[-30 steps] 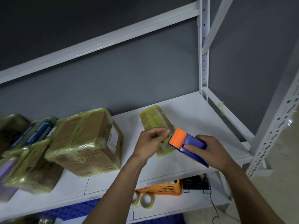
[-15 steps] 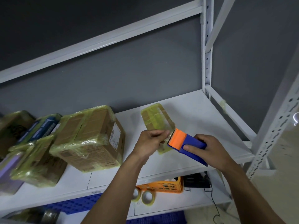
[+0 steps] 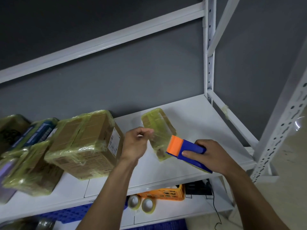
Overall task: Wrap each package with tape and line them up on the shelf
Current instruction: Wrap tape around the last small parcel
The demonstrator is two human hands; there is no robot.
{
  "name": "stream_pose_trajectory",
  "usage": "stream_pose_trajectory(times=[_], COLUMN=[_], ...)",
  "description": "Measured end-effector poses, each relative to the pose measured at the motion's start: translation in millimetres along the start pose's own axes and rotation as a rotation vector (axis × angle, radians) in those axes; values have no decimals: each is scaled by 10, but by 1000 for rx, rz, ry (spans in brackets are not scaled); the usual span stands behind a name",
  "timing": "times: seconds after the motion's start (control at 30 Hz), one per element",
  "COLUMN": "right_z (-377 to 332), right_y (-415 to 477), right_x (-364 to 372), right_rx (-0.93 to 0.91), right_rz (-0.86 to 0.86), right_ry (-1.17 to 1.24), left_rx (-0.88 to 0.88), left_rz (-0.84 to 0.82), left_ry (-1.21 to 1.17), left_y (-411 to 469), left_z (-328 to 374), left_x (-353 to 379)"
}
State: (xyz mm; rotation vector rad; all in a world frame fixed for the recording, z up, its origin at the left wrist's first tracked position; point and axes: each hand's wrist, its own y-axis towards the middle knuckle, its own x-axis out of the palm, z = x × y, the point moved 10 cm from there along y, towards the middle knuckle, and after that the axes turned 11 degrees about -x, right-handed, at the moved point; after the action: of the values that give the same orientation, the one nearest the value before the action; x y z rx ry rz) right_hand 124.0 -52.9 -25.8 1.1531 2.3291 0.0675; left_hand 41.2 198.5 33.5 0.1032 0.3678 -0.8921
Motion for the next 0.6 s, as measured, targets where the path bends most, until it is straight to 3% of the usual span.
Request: stream_pose_trajectory(times=[0.13, 0.3, 0.6], right_z=[-54, -301, -607], right_y=[60, 299, 633], right_x=[-58, -115, 80], right_rx=[16, -12, 26], right_rz=[-9, 12, -140], right_ry=[-86, -322, -672], left_rx=[-30, -191, -253], left_rz=[110, 152, 237], left_ry=[-16, -171, -394], left_y=[20, -72, -196], left_z=[-199, -688, -1089], left_x=[-280, -339, -335])
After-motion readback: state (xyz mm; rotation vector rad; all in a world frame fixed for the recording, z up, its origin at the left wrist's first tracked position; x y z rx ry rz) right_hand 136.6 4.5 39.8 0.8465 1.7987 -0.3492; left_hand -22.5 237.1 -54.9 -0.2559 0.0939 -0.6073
